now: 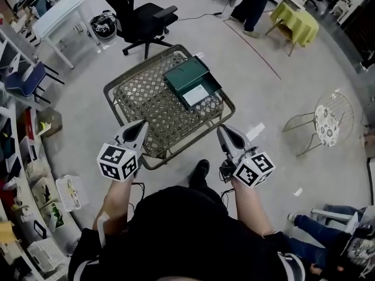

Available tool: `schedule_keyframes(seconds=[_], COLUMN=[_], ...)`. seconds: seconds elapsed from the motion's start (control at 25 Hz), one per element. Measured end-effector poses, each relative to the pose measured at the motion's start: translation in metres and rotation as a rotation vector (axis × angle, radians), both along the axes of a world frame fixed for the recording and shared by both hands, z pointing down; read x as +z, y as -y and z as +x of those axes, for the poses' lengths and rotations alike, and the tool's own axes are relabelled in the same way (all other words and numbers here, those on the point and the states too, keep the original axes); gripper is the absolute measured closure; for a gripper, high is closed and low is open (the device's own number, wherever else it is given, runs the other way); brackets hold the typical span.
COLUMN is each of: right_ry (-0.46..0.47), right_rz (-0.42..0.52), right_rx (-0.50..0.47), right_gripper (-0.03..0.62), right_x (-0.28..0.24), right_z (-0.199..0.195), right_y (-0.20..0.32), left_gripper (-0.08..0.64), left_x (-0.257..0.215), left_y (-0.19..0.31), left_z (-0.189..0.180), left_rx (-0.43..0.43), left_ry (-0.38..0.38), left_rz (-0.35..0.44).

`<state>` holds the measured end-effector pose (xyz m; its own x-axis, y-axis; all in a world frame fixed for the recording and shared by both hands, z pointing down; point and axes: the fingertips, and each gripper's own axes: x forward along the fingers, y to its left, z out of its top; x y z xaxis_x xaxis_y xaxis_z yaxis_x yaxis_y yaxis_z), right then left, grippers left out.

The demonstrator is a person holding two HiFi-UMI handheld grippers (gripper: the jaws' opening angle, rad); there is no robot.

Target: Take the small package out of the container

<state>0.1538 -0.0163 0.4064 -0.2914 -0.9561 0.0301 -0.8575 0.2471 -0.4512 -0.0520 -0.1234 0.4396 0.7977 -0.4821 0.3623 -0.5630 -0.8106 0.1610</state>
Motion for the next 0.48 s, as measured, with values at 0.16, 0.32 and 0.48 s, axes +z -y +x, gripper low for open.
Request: schedule_keyframes(seconds=[0.16, 0.32, 0.48], right_ry=[-0.008, -0.019, -0.030], right_rz=[0.009, -0.001, -0.028], right_rx=[-0.068, -0.129, -0.167], right_gripper=[0.583, 0.583, 0.583], right_x=[-0.004, 0.001, 0.011], right_z=[0.044, 0.069, 0.077], right_y=[0.035, 0.053, 0.066], left_gripper=[0.554, 0.555, 0.555], left_x=[-0.008, -0.014, -0.012], left_y=[0.017, 0.028, 0.038], left_z=[0.051, 0.082, 0.093], left_rx=[-0.023, -0.054, -0.078], left_ry=[0.000, -0.001, 0.005], left_rz=[0.001, 0.016, 0.009])
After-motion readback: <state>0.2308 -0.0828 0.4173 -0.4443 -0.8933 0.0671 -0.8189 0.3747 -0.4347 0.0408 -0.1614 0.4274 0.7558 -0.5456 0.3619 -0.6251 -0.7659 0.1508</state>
